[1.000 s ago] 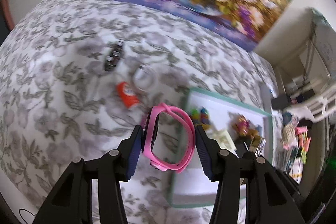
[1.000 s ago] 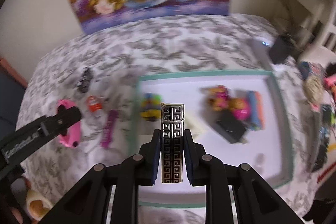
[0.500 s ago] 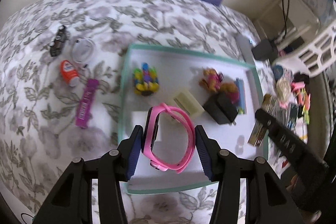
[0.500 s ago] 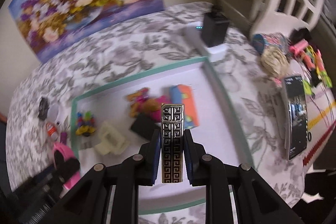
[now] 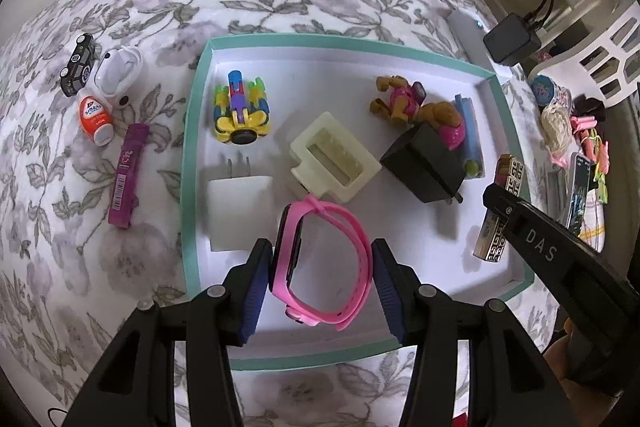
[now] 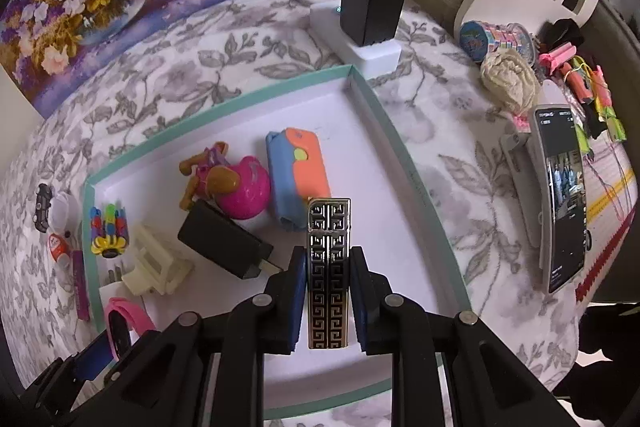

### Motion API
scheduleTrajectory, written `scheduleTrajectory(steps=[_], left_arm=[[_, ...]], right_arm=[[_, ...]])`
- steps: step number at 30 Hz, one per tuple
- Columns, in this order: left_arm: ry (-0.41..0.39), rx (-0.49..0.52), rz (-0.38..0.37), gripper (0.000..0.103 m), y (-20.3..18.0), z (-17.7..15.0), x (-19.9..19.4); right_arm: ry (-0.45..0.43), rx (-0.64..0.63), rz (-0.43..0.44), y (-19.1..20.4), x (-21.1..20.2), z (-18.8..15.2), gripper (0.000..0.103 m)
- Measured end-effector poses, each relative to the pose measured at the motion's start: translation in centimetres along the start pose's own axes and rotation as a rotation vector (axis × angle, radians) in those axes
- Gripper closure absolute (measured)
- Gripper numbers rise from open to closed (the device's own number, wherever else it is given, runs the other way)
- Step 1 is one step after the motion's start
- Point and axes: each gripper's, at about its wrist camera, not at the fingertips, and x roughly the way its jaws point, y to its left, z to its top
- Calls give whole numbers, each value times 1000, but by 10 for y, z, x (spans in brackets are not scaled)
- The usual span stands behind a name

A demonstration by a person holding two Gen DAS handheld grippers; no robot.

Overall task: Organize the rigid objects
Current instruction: 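Carry the pink strap in the left tool while the right tool carries the gold case over the tray, then open the left tool to drop the pink strap while the right tool releases the gold case in the tray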

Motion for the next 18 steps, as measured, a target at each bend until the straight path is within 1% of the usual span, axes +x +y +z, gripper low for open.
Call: scheduleTrajectory(steps=[7,14,18], left_arm=[[22,10,12,51,-1,-2,5],[16,9,-10,50,-1,0,1],[6,-4,-21,45,3,2,-5]], right_arm=[[33,-17,-11,3,9,-1,80],[34,-25,-34,4,8,-3,80],[37,-24,-35,6,7,-2,75]])
